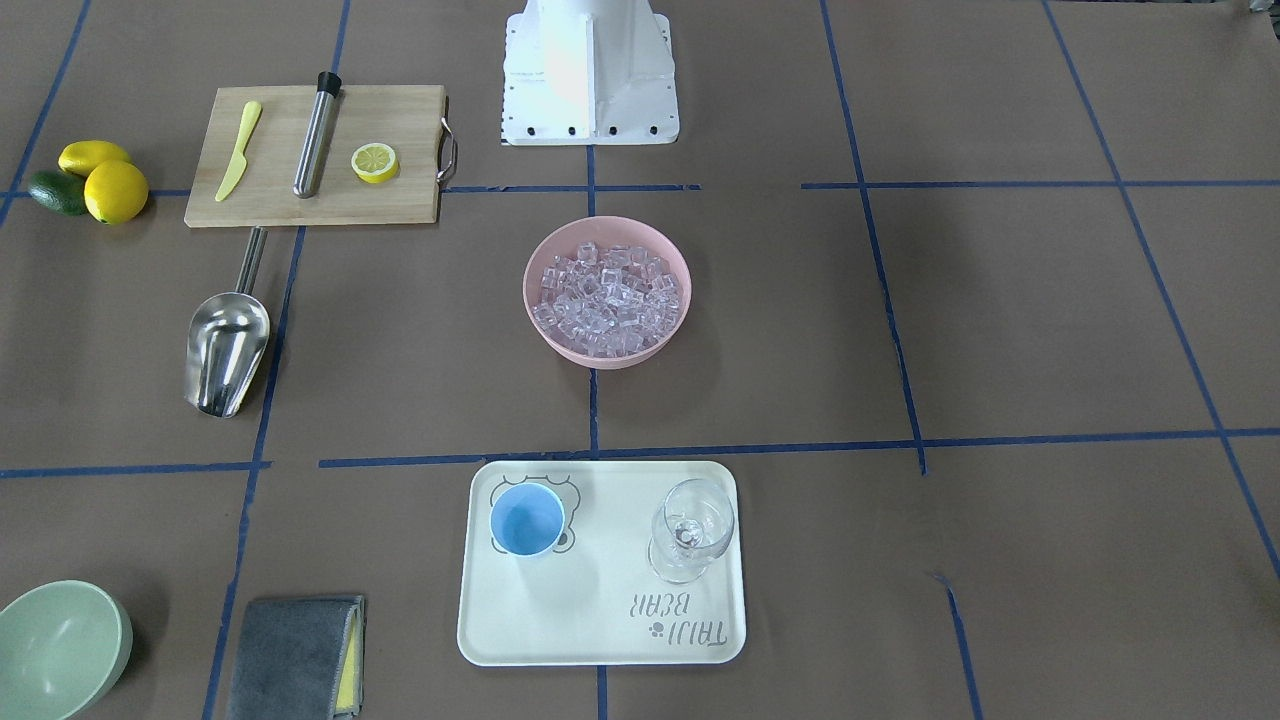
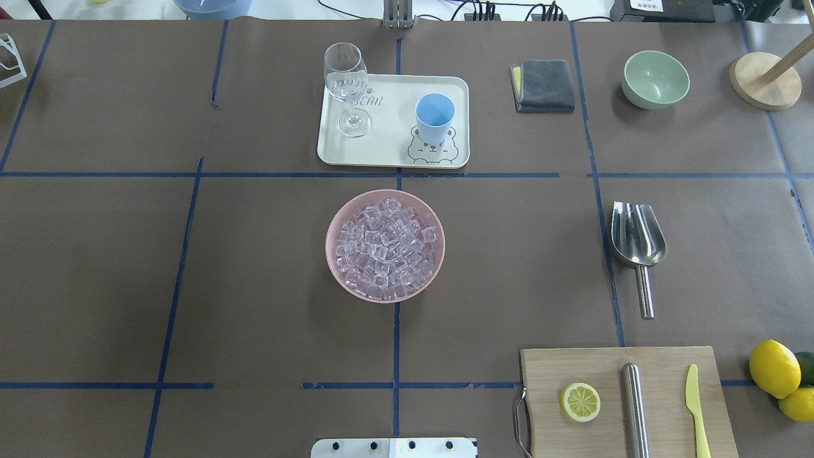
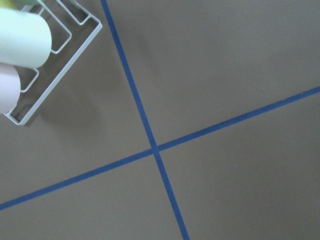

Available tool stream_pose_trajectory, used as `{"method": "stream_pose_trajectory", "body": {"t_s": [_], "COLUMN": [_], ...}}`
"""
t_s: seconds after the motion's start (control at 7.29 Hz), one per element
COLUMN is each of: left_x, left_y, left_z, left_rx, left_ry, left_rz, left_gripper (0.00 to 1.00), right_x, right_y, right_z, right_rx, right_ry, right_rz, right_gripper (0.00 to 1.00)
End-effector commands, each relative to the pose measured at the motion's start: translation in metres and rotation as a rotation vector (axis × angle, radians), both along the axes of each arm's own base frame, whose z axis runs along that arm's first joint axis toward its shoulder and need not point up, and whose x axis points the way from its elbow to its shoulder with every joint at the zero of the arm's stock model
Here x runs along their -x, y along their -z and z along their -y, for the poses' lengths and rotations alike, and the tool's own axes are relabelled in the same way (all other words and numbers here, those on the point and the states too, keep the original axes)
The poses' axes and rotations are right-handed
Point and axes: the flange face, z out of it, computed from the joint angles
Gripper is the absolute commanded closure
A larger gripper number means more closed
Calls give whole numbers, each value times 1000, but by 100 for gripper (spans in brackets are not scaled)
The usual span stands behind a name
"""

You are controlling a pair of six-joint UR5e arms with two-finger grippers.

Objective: Put ice in cup with scoop

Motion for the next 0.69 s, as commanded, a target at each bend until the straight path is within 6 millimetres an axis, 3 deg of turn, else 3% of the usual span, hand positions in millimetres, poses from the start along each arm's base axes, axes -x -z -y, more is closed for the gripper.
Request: {"method": "stream_pose_trajectory", "body": {"t_s": [0.0,0.14,0.27,0.41,0.55], "left_x": [-2,-27,-38,-70,-148], "left_y": [35,49,55,69,84], "left_z": [19,23,24,23,13], "left_rx": [-143,-242,-296,-395,-489], "left_ry": [-6,-49,-65,-128,-242], "left_rz": [-4,-4,-8,-25,-66], "left_gripper": [0,0,0,0,0], "right_x": [34,42,46,52,68], "right_y": [33,48,52,51,56], "right_z": [17,27,30,30,31], "right_rx": [34,8,-2,1,-28], "right_ry": [-31,-19,-12,3,30], "right_rz": [43,47,49,55,61], "right_gripper": [0,0,0,0,0]}}
